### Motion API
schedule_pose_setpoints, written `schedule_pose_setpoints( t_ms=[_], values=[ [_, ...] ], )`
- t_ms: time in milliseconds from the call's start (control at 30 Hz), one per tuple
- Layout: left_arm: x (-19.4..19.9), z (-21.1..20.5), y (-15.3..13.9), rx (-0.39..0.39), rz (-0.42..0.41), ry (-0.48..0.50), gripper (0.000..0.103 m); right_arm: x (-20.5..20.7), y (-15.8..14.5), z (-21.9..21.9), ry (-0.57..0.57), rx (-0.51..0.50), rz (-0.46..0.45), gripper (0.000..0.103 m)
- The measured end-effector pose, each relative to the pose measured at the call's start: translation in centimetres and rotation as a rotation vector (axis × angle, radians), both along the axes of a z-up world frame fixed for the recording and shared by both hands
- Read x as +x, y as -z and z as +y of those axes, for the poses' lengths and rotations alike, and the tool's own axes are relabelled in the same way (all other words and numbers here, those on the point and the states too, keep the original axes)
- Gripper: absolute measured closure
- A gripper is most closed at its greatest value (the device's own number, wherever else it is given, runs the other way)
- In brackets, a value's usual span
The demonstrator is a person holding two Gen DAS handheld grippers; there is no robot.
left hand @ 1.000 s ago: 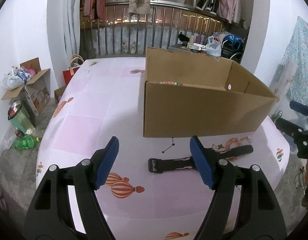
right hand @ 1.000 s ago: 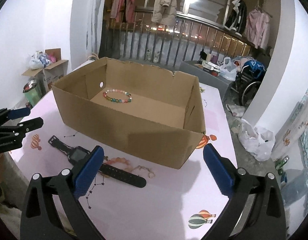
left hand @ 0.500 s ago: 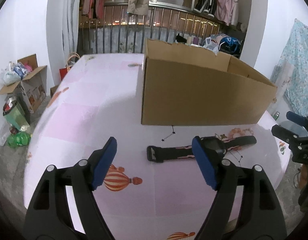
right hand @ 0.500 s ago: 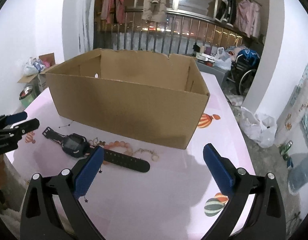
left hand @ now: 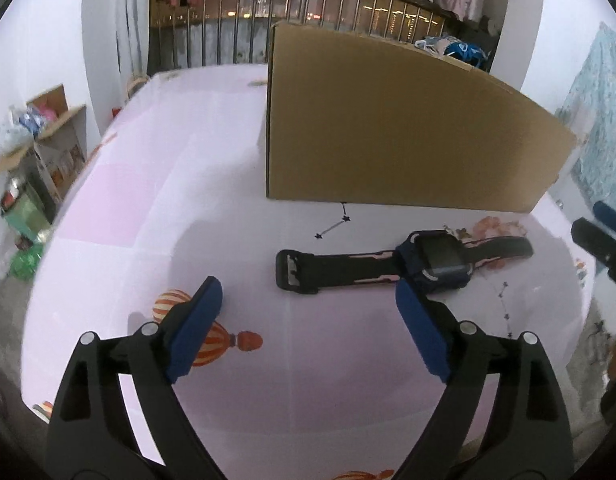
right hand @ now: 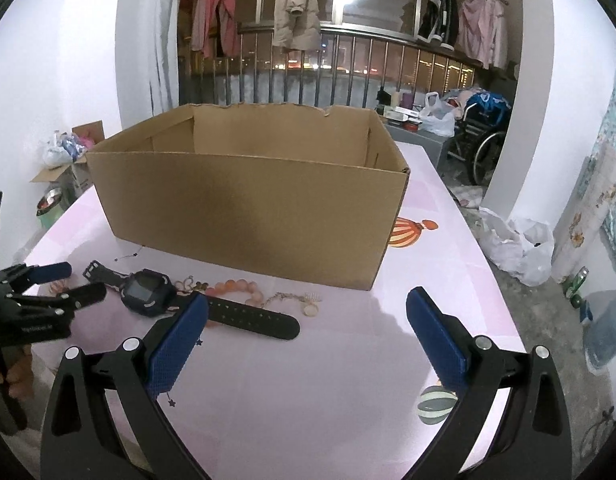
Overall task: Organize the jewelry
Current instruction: 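Move both open grippers down toward the black smartwatch strap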
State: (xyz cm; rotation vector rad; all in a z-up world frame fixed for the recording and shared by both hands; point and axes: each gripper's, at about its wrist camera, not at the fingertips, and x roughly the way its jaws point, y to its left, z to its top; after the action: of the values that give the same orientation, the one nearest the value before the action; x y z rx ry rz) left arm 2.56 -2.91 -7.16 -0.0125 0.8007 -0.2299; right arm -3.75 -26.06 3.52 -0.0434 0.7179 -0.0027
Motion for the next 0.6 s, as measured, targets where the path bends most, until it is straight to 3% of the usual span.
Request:
schedule_pose_setpoints(
  t_ms=[133, 200, 600],
  values=[
    [0.2, -0.4, 0.3, 0.037, 0.011, -0.002, 0.014, 0.3, 0.2, 0.2, -0.013, -0.001, 0.012, 0.006],
    [0.3, -1.1, 0.6, 0.109, 0.016, 0.012, 0.008, 0.4, 0.3, 0.3, -0.017, 0.001, 0.012, 0.006],
    [1.0, -0.8, 0.2, 0.116, 0.085, -0.002, 0.008, 1.1, 1.2, -0.5, -0.005, 0.027, 0.049, 0.006]
  ],
)
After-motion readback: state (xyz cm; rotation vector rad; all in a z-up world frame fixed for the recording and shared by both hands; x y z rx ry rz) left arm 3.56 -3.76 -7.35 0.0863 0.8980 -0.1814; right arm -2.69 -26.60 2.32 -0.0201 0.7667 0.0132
